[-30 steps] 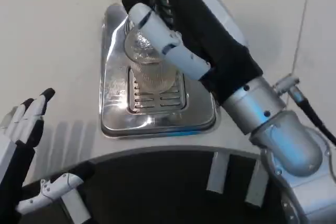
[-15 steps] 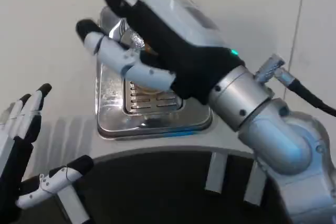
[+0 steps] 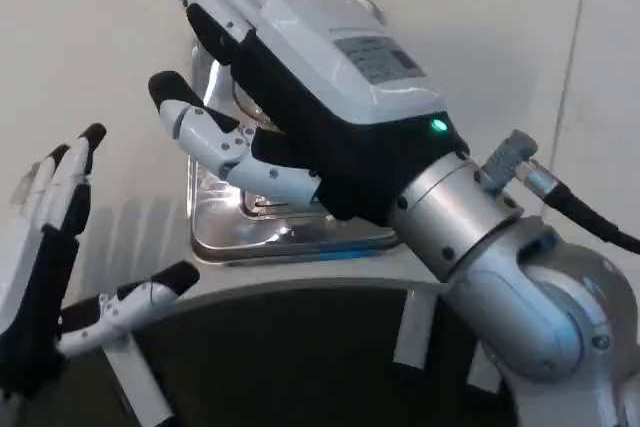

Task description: Grasp the cup under the faucet to collect the drink, then remove the cup.

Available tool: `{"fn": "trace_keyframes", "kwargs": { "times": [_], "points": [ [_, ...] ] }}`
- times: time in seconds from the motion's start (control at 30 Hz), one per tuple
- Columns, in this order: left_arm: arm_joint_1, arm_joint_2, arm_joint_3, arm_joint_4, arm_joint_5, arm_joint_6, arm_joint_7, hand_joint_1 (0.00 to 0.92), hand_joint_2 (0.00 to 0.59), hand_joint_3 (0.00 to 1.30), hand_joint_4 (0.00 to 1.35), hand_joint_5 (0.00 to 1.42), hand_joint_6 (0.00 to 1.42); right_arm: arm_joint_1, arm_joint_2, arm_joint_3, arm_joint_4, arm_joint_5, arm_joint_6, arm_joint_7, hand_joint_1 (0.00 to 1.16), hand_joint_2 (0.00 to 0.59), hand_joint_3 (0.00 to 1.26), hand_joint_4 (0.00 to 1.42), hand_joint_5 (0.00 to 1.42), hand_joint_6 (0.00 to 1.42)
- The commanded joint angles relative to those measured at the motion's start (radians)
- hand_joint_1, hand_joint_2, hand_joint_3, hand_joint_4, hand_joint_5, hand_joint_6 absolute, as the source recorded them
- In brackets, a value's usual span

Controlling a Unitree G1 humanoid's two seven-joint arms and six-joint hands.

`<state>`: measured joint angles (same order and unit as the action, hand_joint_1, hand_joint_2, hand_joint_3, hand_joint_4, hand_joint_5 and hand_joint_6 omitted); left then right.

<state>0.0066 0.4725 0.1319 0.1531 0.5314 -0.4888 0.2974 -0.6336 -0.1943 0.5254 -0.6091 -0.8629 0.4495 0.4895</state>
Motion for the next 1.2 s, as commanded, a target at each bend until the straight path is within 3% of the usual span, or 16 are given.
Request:
{"fn": "trace_keyframes", "kwargs": {
  "times": [0.03,0.3,0.6,0.9,1.2],
  "points": [
    [-0.068,-0.019,-0.039,0.066,0.005,-0.03,0.039,0.201,0.048,0.0,0.0,0.0,0.0,0.033,0.015,0.022,0.002,-0.024,-0.002,0.065,0.0,0.556,0.0,0.0,0.0,0.0],
    [-0.165,-0.031,-0.078,0.164,-0.01,-0.047,0.059,0.287,0.049,0.0,0.0,0.0,0.0,0.05,0.034,-0.004,-0.007,-0.047,-0.01,0.093,0.0,0.562,0.0,0.0,0.0,0.0],
    [-0.237,-0.037,-0.103,0.248,-0.012,-0.064,0.066,0.315,0.043,0.0,0.0,0.0,0.0,0.047,0.045,-0.026,0.009,-0.041,-0.03,0.095,0.0,0.567,0.0,0.0,0.0,0.0],
    [-0.3,-0.072,-0.132,0.281,0.006,-0.001,0.101,0.282,0.052,0.0,0.0,0.0,0.0,0.045,0.058,-0.031,0.008,-0.05,-0.03,0.106,0.01,0.574,0.0,0.0,0.0,0.0],
    [-0.356,-0.07,-0.174,0.321,0.007,0.009,0.094,0.274,0.047,0.0,0.0,0.0,0.0,0.061,0.065,-0.048,0.004,-0.054,-0.028,0.107,0.01,0.576,0.0,0.0,0.0,0.0]
  ]
}}
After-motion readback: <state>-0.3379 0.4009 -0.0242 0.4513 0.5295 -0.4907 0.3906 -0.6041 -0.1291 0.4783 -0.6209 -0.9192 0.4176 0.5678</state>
